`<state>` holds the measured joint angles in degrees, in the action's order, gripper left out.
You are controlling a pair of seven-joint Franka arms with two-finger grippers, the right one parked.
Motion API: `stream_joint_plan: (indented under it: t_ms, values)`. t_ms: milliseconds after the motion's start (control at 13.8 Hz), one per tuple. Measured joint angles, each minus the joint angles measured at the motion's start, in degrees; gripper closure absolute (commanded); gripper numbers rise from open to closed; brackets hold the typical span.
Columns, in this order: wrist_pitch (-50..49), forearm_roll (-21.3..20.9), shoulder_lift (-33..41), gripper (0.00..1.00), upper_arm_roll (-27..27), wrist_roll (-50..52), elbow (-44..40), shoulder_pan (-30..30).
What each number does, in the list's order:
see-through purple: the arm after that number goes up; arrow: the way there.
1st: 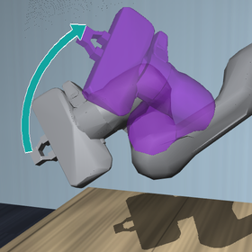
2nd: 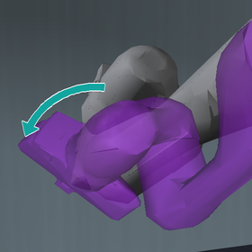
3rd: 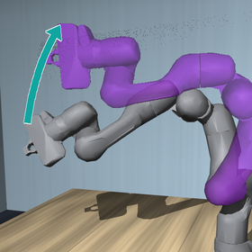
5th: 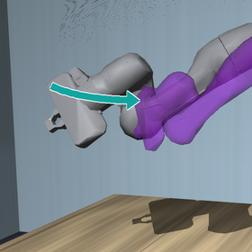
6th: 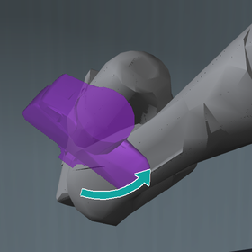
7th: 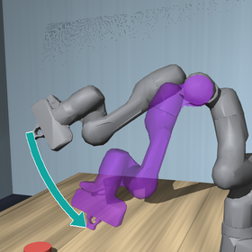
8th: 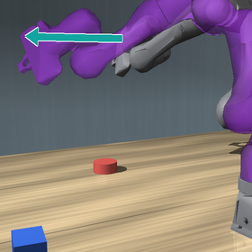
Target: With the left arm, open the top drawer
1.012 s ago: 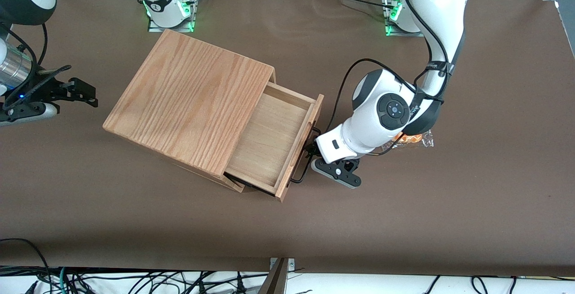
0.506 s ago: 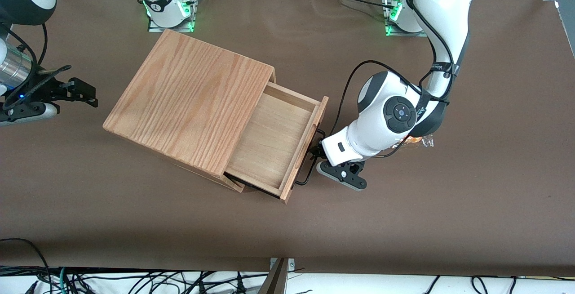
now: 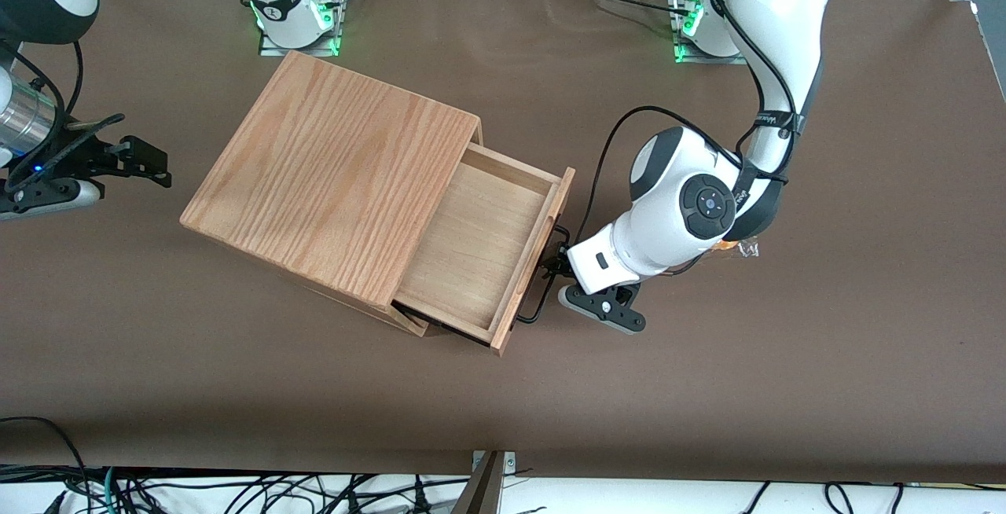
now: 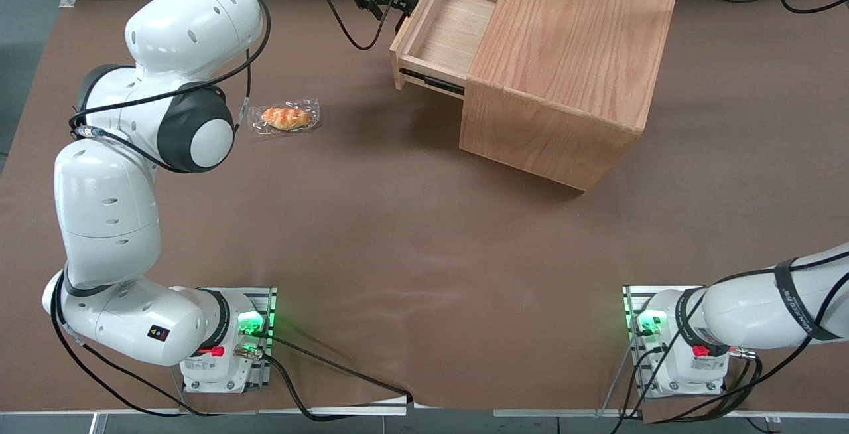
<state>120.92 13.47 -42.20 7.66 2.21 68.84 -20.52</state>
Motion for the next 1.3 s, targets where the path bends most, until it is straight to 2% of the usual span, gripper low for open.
stream_joint_plan:
  t_ms: [940, 1301]
  values:
    - [-1.26, 1.38, 1.21, 0.00, -0.80, 2.60, -1.51, 0.46]
    - [-11.53, 1.37, 6.69, 0.00, -1.78, 2.82, -2.18, 3.73]
